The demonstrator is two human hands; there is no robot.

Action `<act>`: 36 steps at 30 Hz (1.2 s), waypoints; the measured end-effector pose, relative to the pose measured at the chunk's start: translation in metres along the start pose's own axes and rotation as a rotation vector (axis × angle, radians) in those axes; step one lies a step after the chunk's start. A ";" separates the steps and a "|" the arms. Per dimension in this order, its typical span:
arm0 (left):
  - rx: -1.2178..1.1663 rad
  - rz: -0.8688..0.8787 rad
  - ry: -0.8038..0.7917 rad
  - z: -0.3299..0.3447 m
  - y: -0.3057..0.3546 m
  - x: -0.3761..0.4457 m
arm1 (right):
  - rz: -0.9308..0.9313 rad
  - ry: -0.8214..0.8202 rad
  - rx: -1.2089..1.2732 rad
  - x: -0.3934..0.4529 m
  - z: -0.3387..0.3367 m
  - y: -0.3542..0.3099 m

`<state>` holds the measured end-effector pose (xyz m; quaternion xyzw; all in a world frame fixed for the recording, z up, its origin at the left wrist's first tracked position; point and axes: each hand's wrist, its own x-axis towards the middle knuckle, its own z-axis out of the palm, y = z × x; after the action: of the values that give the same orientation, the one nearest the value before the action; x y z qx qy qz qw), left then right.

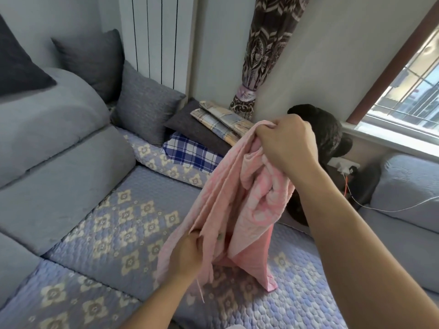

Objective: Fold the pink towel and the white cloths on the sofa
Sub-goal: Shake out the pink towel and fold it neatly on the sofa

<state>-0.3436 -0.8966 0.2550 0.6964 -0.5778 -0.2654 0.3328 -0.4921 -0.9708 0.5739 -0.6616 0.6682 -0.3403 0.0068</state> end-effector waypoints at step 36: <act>0.194 -0.226 0.110 -0.207 -0.188 -0.009 | 0.657 -0.127 -0.030 0.003 0.114 0.151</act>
<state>-0.0713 -0.8342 0.2416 0.7993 -0.4997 -0.2054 0.2632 -0.5729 -1.0404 0.4173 -0.4307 0.8490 -0.2680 0.1482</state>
